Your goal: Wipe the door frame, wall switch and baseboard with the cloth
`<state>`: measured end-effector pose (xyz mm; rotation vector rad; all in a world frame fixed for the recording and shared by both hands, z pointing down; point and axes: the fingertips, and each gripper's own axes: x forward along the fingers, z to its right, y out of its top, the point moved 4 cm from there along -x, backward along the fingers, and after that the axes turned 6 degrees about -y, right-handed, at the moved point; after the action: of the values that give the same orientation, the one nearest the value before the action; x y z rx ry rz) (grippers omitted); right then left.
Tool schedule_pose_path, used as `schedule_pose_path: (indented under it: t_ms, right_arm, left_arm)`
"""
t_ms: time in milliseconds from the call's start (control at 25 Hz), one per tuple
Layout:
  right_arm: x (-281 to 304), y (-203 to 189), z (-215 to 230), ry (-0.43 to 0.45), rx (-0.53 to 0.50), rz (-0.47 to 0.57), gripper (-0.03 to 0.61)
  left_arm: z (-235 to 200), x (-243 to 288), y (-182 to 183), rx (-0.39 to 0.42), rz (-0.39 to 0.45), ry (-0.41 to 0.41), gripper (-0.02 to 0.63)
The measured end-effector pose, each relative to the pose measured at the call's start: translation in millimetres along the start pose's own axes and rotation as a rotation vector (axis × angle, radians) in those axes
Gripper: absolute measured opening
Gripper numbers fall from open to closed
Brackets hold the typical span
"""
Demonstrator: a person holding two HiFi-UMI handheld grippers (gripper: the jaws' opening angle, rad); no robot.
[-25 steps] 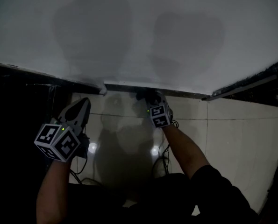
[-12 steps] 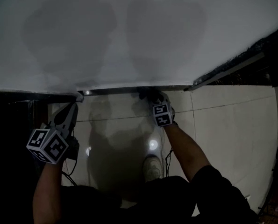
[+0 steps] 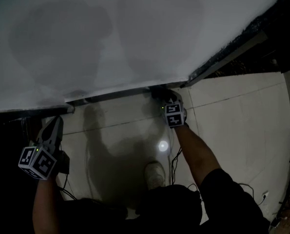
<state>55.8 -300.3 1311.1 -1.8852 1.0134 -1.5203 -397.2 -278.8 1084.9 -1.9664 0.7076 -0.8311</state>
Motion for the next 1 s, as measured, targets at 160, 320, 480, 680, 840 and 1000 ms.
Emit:
schedule_pose_path:
  t_ms: [160,320,480,680,840,1000]
  right_arm:
    - [0,-6,25,-0.036,0.008,-0.009,0.095]
    - [-2,-17,49,-0.072,0.006,-0.038,0.096]
    - [-3,-19,70,-0.117,0.050,-0.054,0.095]
    - [-4,-29,87,-0.182,0.084,-0.098,0.095]
    - [-12,-38,88,-0.209,0.094,-0.149,0.095]
    - [-22,-33,100,-0.226,0.129,-0.150,0.097]
  left_arm:
    - [2,3,-3,0.012,-0.012,-0.015,-0.009]
    - [10,0,-14,0.066,-0.062,-0.048,-0.009]
    - [12,1,-13,0.070,-0.073,-0.055,-0.009]
    - [18,3,-12,0.046,-0.059,-0.076,-0.009]
    - [21,1,-12,0.040,-0.056,-0.087,-0.009]
    - [16,19,-1,0.071,-0.019,-0.122,-0.009]
